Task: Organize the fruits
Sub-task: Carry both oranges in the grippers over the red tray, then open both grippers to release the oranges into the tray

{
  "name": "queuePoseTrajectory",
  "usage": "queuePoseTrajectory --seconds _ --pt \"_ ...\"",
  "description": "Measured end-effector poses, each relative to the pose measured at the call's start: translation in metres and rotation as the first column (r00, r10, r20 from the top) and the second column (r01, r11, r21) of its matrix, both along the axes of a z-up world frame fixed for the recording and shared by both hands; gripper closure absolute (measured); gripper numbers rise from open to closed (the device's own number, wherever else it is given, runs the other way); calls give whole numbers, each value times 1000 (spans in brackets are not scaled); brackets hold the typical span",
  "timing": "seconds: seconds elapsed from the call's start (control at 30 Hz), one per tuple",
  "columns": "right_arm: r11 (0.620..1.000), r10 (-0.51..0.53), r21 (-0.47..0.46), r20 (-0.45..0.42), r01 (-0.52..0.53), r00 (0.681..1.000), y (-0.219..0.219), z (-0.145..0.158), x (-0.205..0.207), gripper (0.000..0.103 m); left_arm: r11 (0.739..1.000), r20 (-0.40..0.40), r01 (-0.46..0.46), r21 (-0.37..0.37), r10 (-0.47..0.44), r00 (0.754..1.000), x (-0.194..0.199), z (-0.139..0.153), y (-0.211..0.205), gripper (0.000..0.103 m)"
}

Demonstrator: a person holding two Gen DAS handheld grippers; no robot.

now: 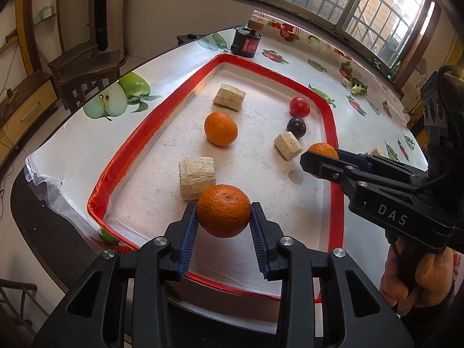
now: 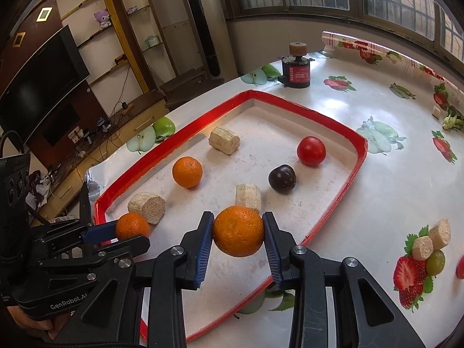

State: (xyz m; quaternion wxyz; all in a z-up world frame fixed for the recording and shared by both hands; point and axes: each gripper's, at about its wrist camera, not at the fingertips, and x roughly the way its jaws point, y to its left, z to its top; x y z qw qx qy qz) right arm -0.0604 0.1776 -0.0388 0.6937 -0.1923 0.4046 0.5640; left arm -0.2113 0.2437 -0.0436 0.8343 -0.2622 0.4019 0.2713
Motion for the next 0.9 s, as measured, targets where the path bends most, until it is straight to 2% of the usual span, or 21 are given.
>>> queuePoseTrajectory --seconds 0.3,0.6,0.63,0.7,0.73,0.77,0.9 --pt "999 8 -43 3 -8 1000 11 -19 1 68 1000 -28 10 3 -10 1000 4 -7 -4 69" --pt "999 7 -54 12 -6 1000 14 -22 1 66 1000 -65 16 22 -14 998 8 -7 -9 69" --pt "999 5 -53 11 -5 1000 14 -22 1 64 1000 -66 16 21 -14 998 8 -6 -9 69" --pt "999 3 -47 13 -2 1000 12 -18 0 52 1000 -72 11 21 -9 997 7 -5 -9 66" --pt "999 1 -40 17 -1 1000 10 -16 0 45 1000 -73 4 25 -2 997 7 -4 -8 58" --pt "999 2 -34 22 -1 1000 9 -13 -1 45 999 -73 -1 33 4 997 5 -3 -9 51" --pt "1000 2 -15 29 -2 1000 1 -3 -3 45 999 -74 -6 45 10 997 3 1 -11 50"
